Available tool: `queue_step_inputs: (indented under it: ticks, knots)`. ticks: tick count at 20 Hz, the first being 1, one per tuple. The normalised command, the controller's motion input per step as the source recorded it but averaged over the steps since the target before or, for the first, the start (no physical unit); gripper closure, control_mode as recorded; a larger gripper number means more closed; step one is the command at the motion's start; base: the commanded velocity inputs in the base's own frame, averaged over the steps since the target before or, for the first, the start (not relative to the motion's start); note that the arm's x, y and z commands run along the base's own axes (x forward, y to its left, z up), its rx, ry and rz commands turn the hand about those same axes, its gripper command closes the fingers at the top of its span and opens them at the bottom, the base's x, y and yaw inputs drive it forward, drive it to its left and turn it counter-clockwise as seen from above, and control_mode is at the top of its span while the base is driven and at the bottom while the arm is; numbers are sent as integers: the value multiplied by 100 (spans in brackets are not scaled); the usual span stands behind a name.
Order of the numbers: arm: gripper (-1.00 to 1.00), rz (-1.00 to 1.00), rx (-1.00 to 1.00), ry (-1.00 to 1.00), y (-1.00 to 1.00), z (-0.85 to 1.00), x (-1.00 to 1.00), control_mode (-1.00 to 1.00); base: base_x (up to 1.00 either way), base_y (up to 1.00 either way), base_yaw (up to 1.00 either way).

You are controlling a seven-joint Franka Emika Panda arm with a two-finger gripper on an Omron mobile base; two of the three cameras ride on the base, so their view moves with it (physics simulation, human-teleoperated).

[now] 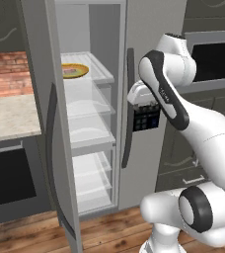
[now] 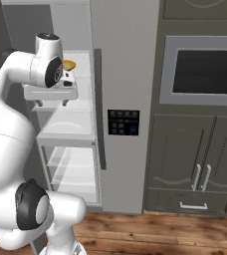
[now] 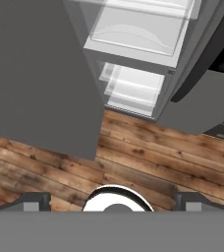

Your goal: Retrieve the steak from the fridge and place it on the saucepan with marinade on the stove.

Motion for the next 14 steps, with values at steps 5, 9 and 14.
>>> queue_step_inputs:
  ticks: [5,9,14]
  knots:
    - [-100,-3,0,0,8,0,34,-100,0,0,0]
    - [-100,-2,0,0,19,0,48,-100,0,0,0]
    - [-100,0,0,0,17,0,47,-100,0,0,0]
